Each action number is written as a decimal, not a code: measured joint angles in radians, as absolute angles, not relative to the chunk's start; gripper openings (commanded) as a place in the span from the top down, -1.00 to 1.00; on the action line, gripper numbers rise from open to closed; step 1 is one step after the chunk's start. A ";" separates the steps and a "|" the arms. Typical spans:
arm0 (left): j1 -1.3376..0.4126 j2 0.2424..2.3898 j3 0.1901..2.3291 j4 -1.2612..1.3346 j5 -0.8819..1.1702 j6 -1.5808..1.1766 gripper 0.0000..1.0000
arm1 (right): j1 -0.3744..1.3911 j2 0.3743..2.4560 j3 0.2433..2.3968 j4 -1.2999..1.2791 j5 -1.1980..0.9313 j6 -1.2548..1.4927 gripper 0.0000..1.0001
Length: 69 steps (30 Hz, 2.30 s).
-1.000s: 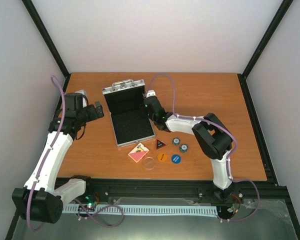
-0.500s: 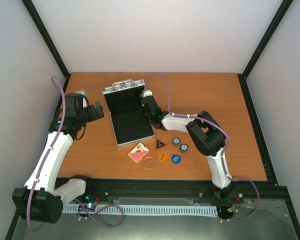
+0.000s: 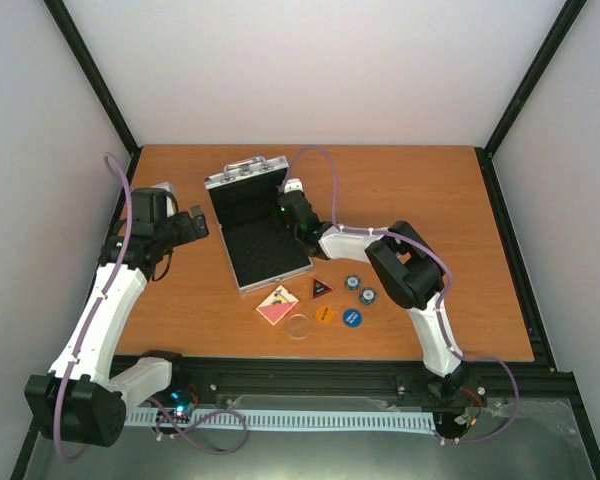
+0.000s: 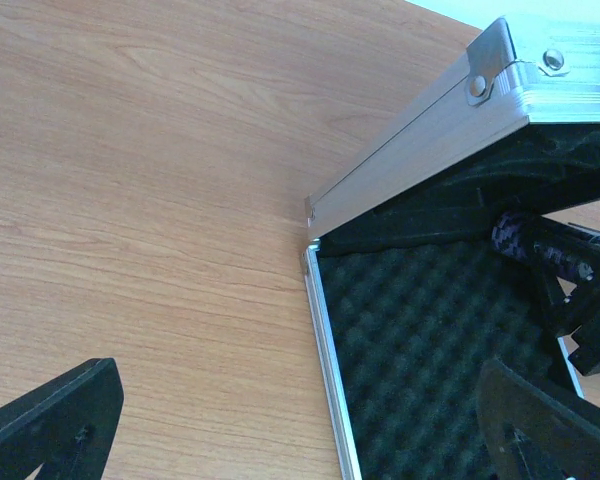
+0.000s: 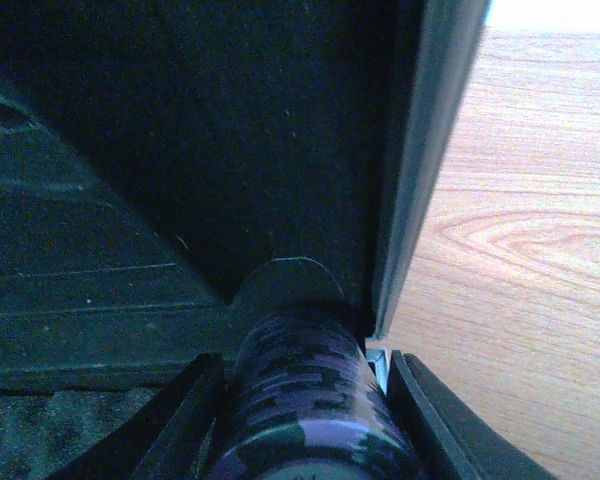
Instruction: Pack up texas hold em set
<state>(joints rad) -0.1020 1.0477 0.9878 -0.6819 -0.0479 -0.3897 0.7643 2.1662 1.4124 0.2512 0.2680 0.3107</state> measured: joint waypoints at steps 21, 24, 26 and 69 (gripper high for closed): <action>-0.102 1.048 0.984 -0.682 -0.048 -0.390 -1.00 | 0.765 2.196 1.412 0.281 0.303 0.326 0.94; -0.102 1.048 0.984 -0.682 -0.048 -0.390 -1.00 | 0.765 2.196 1.410 0.282 0.303 0.334 0.95; -0.102 1.048 0.984 -0.682 -0.049 -0.390 -0.99 | 0.765 2.196 1.403 0.287 0.303 0.339 0.94; -0.102 1.048 0.983 -0.683 -0.056 -0.389 -1.00 | 0.768 2.196 1.374 0.217 0.308 0.400 -0.26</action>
<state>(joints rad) -0.1020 1.0477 0.9833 -0.6830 -0.0563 -0.3893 0.7677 2.1963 1.3735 0.2169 0.3080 0.4000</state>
